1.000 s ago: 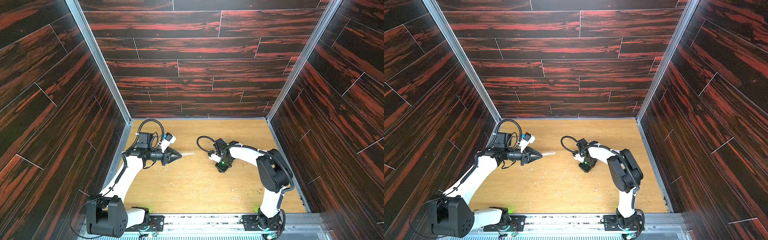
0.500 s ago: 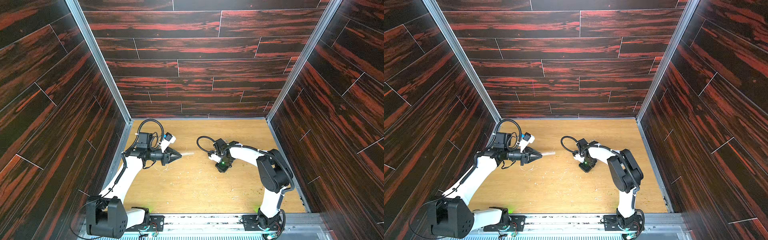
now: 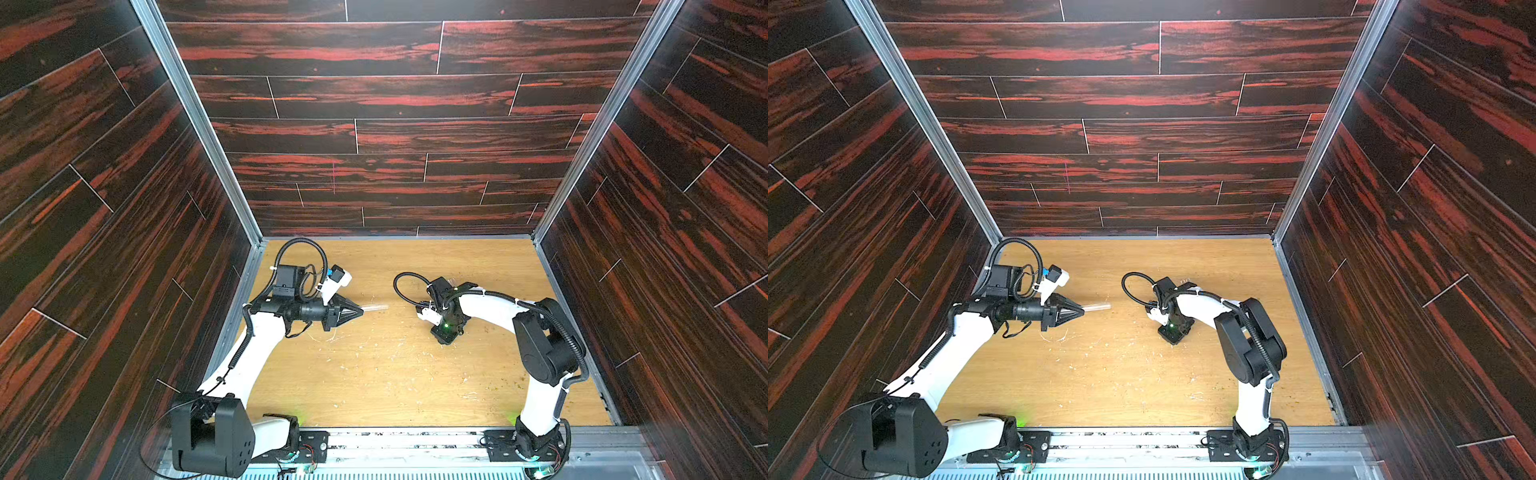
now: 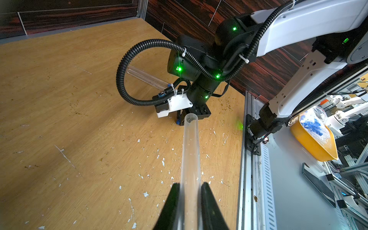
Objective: Insert stoppers into test tubes
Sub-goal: Pick up the stopper from the center of the board.
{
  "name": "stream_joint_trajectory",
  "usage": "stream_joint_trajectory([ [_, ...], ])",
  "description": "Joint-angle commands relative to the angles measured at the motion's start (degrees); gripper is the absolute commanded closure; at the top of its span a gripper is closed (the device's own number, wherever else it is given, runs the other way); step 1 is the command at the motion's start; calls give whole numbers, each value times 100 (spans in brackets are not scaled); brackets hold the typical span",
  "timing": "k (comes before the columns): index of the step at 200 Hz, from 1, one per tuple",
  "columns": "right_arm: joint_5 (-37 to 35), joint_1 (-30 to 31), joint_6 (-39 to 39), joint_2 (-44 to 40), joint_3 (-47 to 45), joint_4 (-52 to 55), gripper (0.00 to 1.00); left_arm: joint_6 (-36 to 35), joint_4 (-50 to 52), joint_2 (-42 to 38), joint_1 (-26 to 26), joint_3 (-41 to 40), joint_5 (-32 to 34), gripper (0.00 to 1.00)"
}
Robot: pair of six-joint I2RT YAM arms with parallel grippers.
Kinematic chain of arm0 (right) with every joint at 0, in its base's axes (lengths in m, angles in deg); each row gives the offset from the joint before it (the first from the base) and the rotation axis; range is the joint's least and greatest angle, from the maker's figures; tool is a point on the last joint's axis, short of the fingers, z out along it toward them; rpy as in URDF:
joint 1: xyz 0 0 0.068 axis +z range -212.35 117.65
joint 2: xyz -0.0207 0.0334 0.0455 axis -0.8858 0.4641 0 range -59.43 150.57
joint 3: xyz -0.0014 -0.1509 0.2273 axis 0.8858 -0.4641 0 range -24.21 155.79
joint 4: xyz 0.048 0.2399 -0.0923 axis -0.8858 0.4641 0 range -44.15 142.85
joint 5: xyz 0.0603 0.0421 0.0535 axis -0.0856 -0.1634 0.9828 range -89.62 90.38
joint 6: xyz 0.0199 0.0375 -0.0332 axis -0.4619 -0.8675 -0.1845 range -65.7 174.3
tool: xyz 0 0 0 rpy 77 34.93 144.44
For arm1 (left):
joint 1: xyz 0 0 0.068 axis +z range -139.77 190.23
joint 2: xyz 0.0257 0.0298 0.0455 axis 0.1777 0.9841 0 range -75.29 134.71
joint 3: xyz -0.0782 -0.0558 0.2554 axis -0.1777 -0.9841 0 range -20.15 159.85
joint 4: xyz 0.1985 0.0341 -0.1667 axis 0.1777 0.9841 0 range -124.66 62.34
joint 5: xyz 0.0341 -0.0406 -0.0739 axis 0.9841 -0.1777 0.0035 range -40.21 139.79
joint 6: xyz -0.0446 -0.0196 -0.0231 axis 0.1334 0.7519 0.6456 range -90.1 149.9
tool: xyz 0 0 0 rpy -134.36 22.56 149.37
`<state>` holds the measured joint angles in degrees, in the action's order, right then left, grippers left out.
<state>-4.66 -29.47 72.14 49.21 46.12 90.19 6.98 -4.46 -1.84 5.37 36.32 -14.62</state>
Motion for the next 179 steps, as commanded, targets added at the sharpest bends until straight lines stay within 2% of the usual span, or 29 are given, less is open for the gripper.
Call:
stream_joint_trajectory([
  [1, 232, 47, 137, -42, -153, 278, 74, -99, 21, -130, 26, 22, -98, 100],
  [179, 152, 81, 176, -159, -263, 102, 78, -108, 16, -200, 64, -4, -86, 100],
])
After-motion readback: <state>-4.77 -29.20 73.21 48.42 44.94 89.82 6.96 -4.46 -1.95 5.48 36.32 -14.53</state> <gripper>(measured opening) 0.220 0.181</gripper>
